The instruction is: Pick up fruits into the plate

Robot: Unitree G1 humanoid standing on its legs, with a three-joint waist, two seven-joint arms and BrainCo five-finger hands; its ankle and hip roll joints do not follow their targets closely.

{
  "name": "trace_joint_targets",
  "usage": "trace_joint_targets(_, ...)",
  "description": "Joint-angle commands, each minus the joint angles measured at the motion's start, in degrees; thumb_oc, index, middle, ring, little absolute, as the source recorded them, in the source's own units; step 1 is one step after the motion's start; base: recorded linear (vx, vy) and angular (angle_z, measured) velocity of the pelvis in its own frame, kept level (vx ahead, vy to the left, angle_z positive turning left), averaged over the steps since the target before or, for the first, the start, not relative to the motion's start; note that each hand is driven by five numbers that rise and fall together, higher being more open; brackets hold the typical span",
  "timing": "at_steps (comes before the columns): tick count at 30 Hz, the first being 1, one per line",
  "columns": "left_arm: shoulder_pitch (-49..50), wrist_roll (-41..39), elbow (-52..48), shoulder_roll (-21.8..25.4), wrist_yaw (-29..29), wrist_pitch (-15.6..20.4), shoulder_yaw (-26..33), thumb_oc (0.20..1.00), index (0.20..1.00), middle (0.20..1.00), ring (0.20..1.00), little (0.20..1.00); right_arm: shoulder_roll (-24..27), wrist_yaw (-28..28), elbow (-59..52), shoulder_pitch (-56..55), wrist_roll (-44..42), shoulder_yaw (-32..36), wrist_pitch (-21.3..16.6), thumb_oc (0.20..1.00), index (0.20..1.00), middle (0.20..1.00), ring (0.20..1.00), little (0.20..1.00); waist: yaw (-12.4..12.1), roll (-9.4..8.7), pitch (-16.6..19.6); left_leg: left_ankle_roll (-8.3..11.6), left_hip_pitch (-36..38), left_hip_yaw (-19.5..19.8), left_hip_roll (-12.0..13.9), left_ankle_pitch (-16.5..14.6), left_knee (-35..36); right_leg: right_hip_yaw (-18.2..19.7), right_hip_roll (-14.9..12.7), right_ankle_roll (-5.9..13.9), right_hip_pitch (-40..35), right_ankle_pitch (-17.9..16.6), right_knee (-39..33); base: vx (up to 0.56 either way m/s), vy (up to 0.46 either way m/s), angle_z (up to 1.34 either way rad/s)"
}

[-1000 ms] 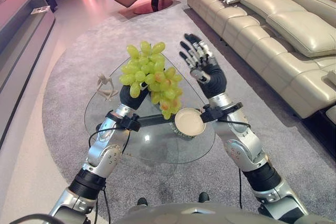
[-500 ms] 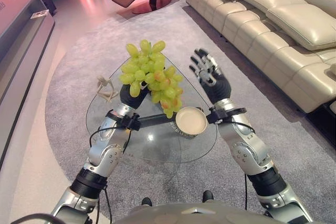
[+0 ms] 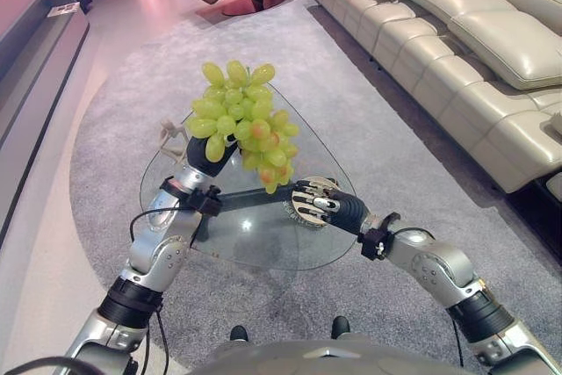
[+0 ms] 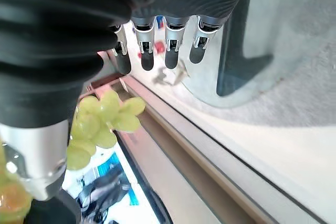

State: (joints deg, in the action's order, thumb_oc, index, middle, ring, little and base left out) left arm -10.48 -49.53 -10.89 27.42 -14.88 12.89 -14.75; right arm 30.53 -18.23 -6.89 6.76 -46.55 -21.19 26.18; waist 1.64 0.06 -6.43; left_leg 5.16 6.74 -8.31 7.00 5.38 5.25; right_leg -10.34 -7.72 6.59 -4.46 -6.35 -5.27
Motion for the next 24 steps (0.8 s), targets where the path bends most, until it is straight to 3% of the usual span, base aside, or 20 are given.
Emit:
trace_joint_targets(1, -6.9, 0.1, -1.8, 1.6, -1.5, 2.6, 1.0, 0.200, 0.200, 0.200, 0.200, 0.200, -1.0, -2.2, -2.9, 4.9, -0.4, -1.4, -3.2, 1.000, 1.000, 1.000, 1.000, 1.000, 0.0, -1.77, 0.6, 0.30, 1.8, -0.1, 0.3, -8.0, -1.7, -1.2, -1.2, 0.53, -4.0, 8.7, 4.2, 0.00, 0.000, 0.00)
trace_joint_targets(8, -5.5, 0.4, -0.6, 0.6, -2.7, 0.4, 0.9, 0.200, 0.200, 0.200, 0.200, 0.200, -2.7, 2.2, -4.3, 5.9, 2.2, -0.3, -8.1, 1.000, 1.000, 1.000, 1.000, 1.000, 0.1, -1.57, 0.6, 0.08, 2.2, -0.3, 0.2, -8.1, -1.7, -0.8, -1.2, 0.64, -4.3, 8.6, 4.0, 0.00, 0.000, 0.00)
trace_joint_targets(10, -5.0, 1.2, -0.4, 0.1, -2.7, -0.1, 1.0, 0.200, 0.200, 0.200, 0.200, 0.200, -3.5, 6.7, -5.1, 5.7, 7.7, 1.1, -12.9, 1.000, 1.000, 1.000, 1.000, 1.000, 0.4, -1.30, 0.5, -0.01, 2.3, -0.4, 0.3, -8.2, -1.7, -0.5, -1.1, 0.65, -4.2, 8.7, 4.0, 0.00, 0.000, 0.00)
trace_joint_targets(19, -3.7, 2.9, -0.9, -1.3, -1.9, -1.5, 2.5, 0.200, 0.200, 0.200, 0.200, 0.200, -6.1, 17.4, -8.3, 6.1, 18.0, 5.1, -19.4, 1.000, 1.000, 1.000, 1.000, 1.000, 0.8, -0.33, -0.1, -0.30, 2.4, -1.3, 0.0, -8.4, -1.8, -0.3, -1.6, 0.94, -4.1, 8.2, 3.7, -0.01, 0.019, -0.04)
trace_joint_targets(24, -3.4, 3.0, -1.4, -1.5, -1.2, -1.8, 3.2, 0.200, 0.200, 0.200, 0.200, 0.200, -7.1, 17.2, -9.5, 6.7, 16.3, 5.0, -17.3, 1.000, 1.000, 1.000, 1.000, 1.000, 0.7, 0.16, -0.3, -0.46, 2.3, -1.7, -0.3, -8.5, -1.8, -0.6, -2.0, 1.11, -3.8, 8.1, 3.7, -0.01, 0.024, -0.04)
